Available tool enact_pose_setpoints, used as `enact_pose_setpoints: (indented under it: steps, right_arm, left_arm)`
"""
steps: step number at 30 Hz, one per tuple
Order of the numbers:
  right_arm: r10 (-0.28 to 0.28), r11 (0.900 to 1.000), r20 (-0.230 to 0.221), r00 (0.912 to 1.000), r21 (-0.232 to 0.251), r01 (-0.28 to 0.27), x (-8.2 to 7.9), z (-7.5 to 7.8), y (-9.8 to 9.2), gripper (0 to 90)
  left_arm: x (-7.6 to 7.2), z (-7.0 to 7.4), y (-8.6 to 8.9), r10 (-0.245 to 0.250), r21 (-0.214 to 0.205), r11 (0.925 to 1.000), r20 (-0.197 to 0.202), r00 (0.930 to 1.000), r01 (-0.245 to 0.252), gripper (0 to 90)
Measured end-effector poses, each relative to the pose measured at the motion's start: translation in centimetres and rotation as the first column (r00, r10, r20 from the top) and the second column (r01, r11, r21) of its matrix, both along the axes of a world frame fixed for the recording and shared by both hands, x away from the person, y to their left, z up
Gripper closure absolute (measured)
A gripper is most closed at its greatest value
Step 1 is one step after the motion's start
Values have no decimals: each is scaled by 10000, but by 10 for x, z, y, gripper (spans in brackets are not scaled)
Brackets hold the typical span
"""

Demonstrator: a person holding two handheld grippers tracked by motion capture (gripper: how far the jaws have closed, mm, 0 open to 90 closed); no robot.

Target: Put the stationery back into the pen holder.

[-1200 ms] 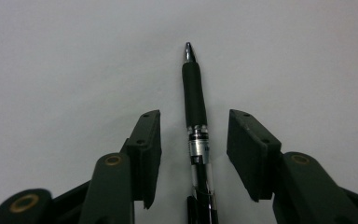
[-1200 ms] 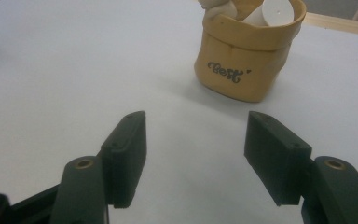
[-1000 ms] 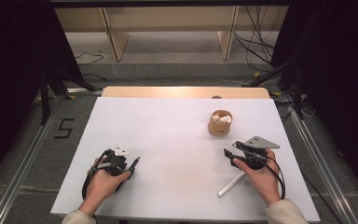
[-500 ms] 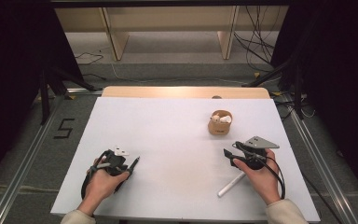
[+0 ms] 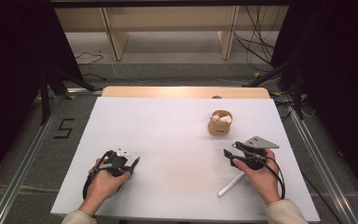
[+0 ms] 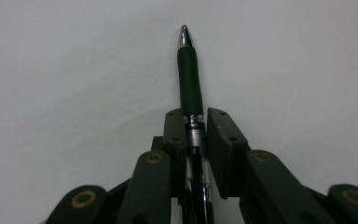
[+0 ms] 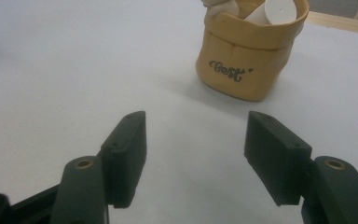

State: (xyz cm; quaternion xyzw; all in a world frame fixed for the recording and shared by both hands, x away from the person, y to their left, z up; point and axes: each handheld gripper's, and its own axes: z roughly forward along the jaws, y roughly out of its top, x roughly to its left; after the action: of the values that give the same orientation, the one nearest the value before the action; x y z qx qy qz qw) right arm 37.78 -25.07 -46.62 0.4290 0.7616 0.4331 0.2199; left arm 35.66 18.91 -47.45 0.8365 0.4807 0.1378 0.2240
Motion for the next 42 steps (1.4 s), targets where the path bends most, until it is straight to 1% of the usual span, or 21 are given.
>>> enact_pose_setpoints:
  steps: [3,5,9,13,17,23,24,26,28,33,39,42]
  right_arm:
    - [2,10000,3,10000,-2,-2,0,0,0,395]
    - [-2,10000,2,10000,-1,2,0,0,0,395]
    - [6,10000,3,10000,2,-6,0,0,0,395]
    - [-12,10000,6,10000,23,12,0,0,0,395]
    - [-15,10000,3,10000,36,15,0,0,0,394]
    - [-19,10000,-9,10000,48,19,0,0,0,393]
    - [-21,10000,-9,10000,49,21,0,0,0,393]
    - [-27,10000,6,10000,55,27,0,0,0,393]
    - [-33,10000,5,10000,57,33,0,0,0,393]
    - [-13,10000,-10,10000,45,13,0,0,0,393]
    - [-8,10000,-18,10000,47,9,0,0,0,393]
    - [20,10000,-17,10000,34,-20,0,0,0,393]
  left_arm:
    - [0,0,-1,-29,98,9999,7,10000,28,790]
    - [-1,0,-2,91,131,9999,42,9999,-92,792]
    - [-2,0,-4,156,237,9996,82,9998,-158,794]
    - [-2,0,-2,245,87,9997,66,9997,-245,796]
    - [-2,-1,-2,346,-62,9994,143,9993,-345,797]
    - [-3,-1,0,330,-217,9992,224,9992,-325,797]
    - [-3,-1,0,306,-265,9992,268,9992,-299,797]
    - [-3,-1,-1,296,-508,9983,304,9991,-280,797]
    - [-3,-1,-2,233,-587,9981,406,9989,-209,797]
    - [-4,1,-3,276,-871,9960,741,9969,-211,797]
    - [-4,2,-4,243,-1004,9948,930,9954,-150,797]
    - [-5,4,-5,253,-1102,9938,1102,9936,-131,797]
